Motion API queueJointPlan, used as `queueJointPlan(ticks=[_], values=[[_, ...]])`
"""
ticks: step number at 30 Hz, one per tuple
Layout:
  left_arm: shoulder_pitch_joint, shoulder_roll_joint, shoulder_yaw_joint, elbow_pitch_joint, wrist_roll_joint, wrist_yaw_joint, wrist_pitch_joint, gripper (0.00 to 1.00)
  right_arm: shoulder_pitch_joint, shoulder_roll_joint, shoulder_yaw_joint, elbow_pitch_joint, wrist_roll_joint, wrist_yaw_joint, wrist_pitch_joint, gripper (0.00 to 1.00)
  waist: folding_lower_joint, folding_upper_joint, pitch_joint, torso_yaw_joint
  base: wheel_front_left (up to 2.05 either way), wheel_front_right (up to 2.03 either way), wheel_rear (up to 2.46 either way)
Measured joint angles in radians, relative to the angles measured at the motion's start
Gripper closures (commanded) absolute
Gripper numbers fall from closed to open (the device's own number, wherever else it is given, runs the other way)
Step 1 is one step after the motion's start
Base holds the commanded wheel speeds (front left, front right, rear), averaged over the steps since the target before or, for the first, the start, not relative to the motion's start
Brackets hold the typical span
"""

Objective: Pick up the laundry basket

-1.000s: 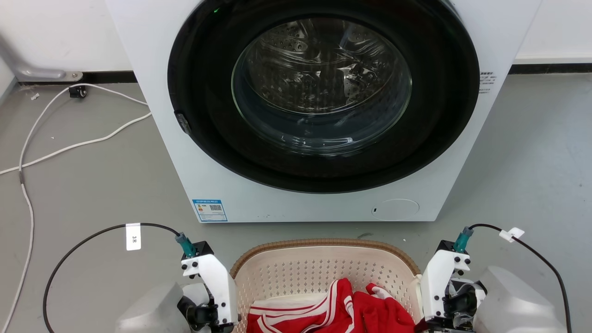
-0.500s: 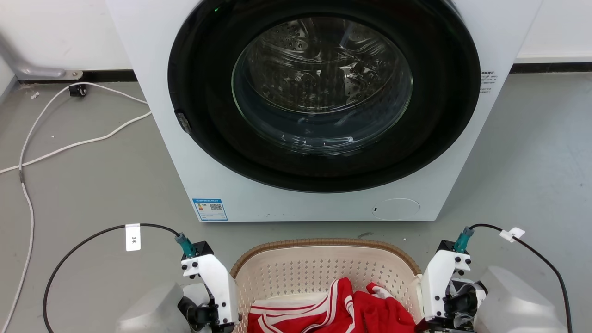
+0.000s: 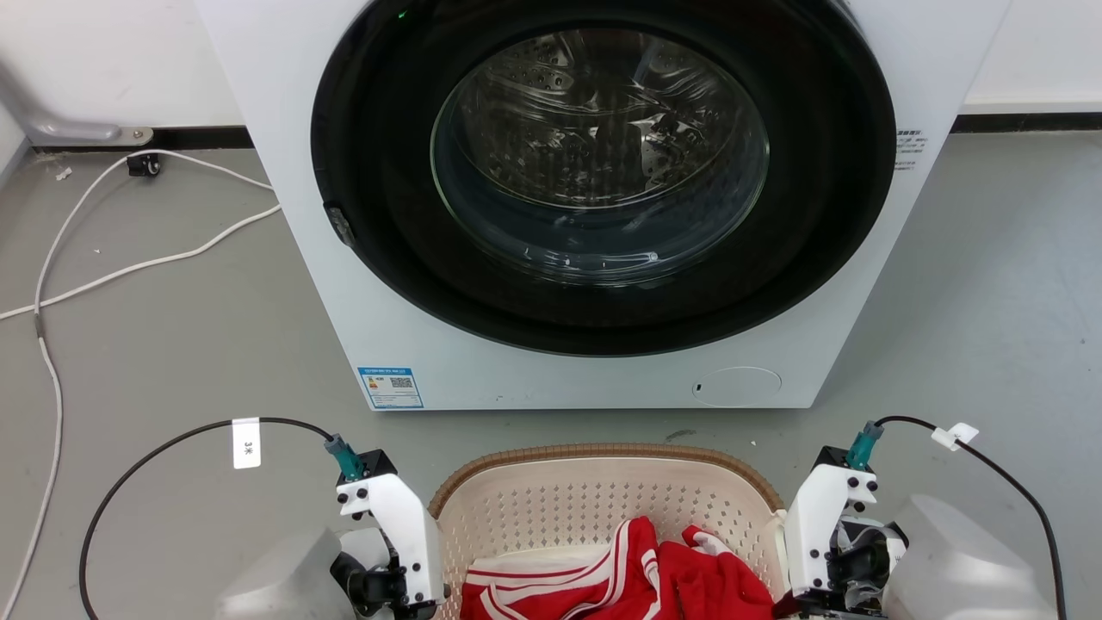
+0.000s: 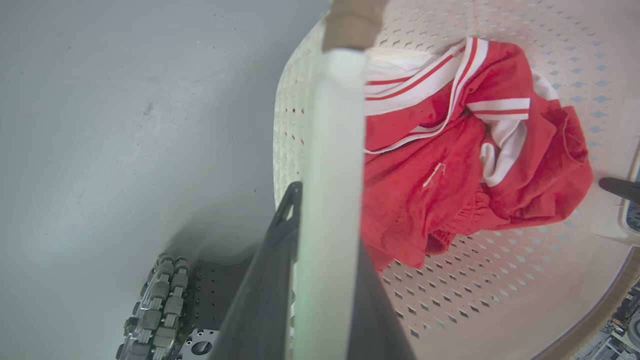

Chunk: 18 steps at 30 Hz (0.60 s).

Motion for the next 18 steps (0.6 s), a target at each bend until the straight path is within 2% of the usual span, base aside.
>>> queueJointPlan(ticks=[18], values=[[0.000,-0.001,-0.005,0.000,-0.007,0.000,0.001,1.00,-0.001,-0.002,0.006,0.001,0.010,0.000,0.000,1.00,0.0000,0.0000,-0.003,0.002,0.00,0.00,0.00]])
